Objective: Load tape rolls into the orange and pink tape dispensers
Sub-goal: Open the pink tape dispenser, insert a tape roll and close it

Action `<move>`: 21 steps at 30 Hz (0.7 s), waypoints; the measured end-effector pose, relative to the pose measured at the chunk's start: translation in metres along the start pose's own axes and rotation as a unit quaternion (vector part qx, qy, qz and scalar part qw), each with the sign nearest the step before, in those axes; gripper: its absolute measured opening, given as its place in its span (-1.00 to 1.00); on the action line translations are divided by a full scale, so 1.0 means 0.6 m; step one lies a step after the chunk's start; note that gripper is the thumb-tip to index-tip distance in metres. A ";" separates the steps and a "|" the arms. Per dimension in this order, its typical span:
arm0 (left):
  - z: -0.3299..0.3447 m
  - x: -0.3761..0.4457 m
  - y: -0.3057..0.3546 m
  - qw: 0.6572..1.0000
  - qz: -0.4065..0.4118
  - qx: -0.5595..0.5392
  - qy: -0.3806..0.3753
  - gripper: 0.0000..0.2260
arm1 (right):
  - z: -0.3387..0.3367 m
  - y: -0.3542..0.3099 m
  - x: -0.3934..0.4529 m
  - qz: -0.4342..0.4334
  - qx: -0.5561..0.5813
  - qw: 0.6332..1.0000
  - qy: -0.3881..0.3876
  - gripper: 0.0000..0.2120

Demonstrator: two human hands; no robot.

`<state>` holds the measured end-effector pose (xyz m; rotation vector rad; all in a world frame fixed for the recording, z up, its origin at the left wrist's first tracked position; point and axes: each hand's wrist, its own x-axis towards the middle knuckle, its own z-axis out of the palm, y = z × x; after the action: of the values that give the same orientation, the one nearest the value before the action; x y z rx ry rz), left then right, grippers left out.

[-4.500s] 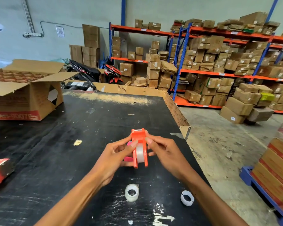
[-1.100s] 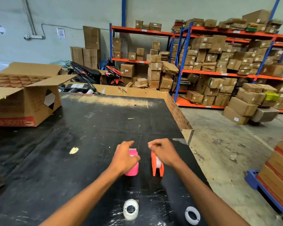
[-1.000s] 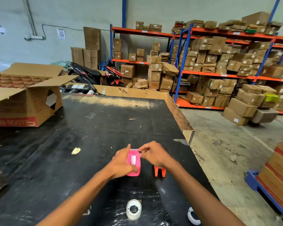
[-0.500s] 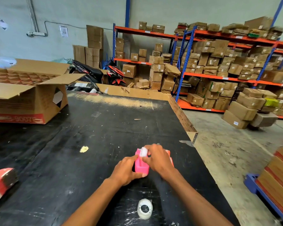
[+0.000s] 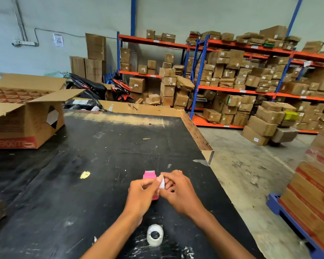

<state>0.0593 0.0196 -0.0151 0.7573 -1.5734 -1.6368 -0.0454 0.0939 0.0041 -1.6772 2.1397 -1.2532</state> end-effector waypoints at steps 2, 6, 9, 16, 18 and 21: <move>0.002 -0.003 0.002 0.999 -0.014 -0.036 -0.001 -0.81 | 0.002 -0.003 -0.010 0.016 0.022 0.998 0.055 -0.75; 0.009 -0.013 -0.004 0.997 -0.028 -0.070 -0.002 -0.86 | 0.006 0.000 -0.034 0.001 -0.005 0.997 0.079 -0.74; 0.017 -0.023 -0.012 0.995 -0.042 -0.084 -0.010 -0.86 | -0.001 0.007 -0.049 0.000 -0.011 0.997 0.072 -0.76; 0.021 -0.038 -0.023 0.984 -0.097 -0.127 -0.082 -0.76 | -0.028 0.005 -0.075 0.061 0.150 0.986 0.048 -0.73; 0.015 -0.043 -0.017 0.970 -0.120 -0.184 -0.106 -0.74 | -0.040 0.000 -0.076 0.054 0.168 0.983 0.045 -0.73; 0.003 -0.045 -0.006 0.950 -0.154 -0.248 -0.109 -0.83 | -0.063 0.003 -0.075 0.066 0.187 0.979 0.058 -0.70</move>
<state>0.0726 0.0428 -0.0208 0.5812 -1.1359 -2.2931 -0.0519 0.1519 0.0106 -1.3172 1.8848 -1.6235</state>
